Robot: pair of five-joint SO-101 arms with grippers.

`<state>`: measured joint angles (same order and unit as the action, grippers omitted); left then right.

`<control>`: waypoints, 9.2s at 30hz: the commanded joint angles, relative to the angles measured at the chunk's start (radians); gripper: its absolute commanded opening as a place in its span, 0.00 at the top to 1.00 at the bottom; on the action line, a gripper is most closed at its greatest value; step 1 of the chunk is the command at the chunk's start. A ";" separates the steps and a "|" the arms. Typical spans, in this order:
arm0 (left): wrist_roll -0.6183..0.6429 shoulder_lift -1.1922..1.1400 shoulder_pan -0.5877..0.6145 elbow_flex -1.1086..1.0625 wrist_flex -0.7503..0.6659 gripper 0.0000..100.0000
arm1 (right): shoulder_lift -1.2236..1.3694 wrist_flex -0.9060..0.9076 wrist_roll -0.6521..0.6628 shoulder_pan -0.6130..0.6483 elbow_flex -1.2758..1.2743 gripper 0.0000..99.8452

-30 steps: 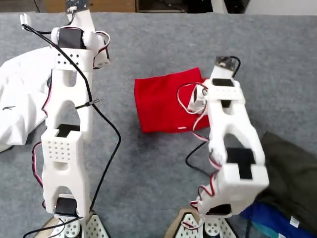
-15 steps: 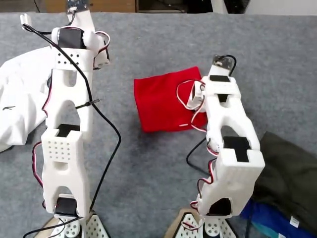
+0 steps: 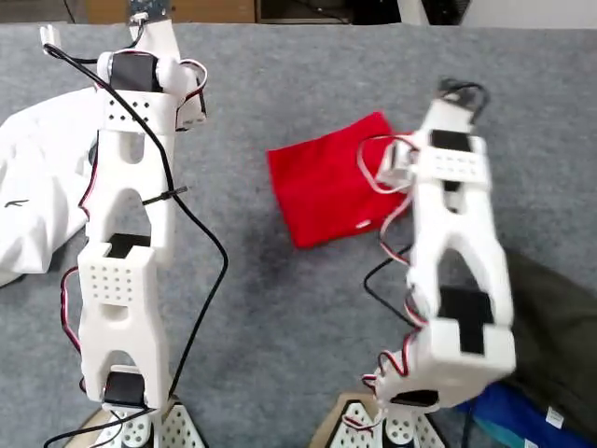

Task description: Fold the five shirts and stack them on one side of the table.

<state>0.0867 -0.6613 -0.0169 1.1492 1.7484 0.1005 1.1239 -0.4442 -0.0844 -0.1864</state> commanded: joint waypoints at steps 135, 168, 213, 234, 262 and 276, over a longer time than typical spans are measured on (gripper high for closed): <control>-0.181 0.805 -0.276 -1.045 0.009 0.97 | -1.046 0.649 0.898 -0.717 0.028 0.98; -0.324 0.760 0.813 -1.413 -0.353 0.75 | -0.163 0.532 0.635 0.433 0.532 0.77; -0.190 0.455 0.740 -1.359 -0.347 0.98 | 1.168 0.483 0.531 0.840 1.692 0.80; -0.147 0.456 0.772 -1.284 -0.345 0.98 | 0.886 0.597 0.535 0.676 1.853 0.97; 0.095 0.447 0.597 -1.007 -0.227 0.74 | 0.598 0.657 0.539 0.521 1.707 0.97; 0.298 0.404 0.503 -0.922 -0.344 0.74 | 0.863 0.635 0.609 0.424 1.468 0.97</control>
<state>0.3767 -0.2455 0.5063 0.1718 1.3955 0.9398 1.7683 0.1527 0.3560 1.2774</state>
